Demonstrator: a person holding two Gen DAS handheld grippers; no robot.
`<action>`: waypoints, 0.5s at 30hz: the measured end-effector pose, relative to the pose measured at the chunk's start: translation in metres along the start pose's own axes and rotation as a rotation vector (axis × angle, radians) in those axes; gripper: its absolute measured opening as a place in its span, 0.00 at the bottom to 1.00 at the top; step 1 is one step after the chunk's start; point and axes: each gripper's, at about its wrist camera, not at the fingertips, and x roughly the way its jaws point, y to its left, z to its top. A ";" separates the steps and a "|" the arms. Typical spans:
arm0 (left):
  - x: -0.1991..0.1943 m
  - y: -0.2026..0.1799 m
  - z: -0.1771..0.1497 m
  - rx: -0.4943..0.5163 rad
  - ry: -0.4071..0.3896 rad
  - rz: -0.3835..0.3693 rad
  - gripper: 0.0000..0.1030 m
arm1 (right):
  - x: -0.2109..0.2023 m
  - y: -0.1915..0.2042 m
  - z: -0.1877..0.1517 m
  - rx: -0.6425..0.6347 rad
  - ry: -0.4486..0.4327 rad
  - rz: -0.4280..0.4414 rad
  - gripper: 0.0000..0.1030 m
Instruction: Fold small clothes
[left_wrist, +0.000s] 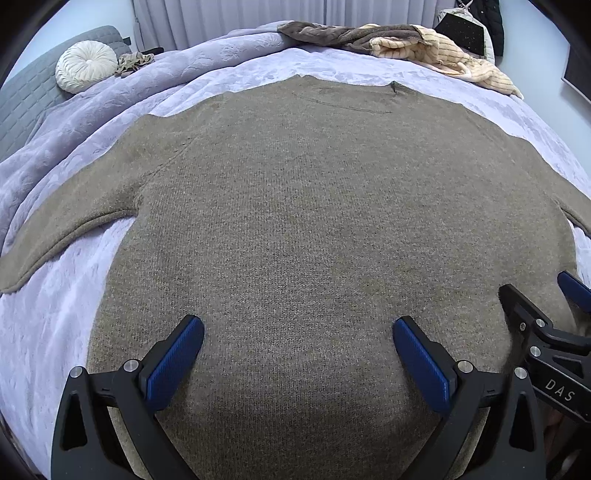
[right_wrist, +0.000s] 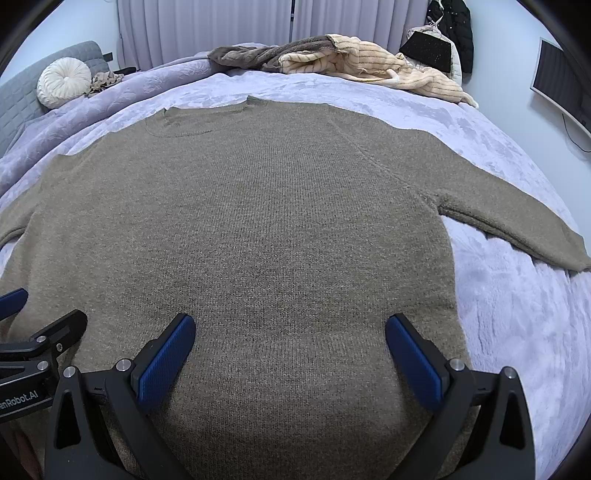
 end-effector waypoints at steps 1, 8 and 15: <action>0.000 0.001 0.000 -0.008 0.000 -0.007 1.00 | 0.000 0.000 0.000 0.001 0.001 0.001 0.99; 0.001 0.001 0.000 -0.008 -0.004 0.001 1.00 | -0.002 0.001 0.002 -0.014 -0.003 -0.025 0.99; -0.001 0.001 0.002 -0.006 0.016 0.012 1.00 | 0.000 0.003 0.006 -0.031 0.056 -0.035 0.99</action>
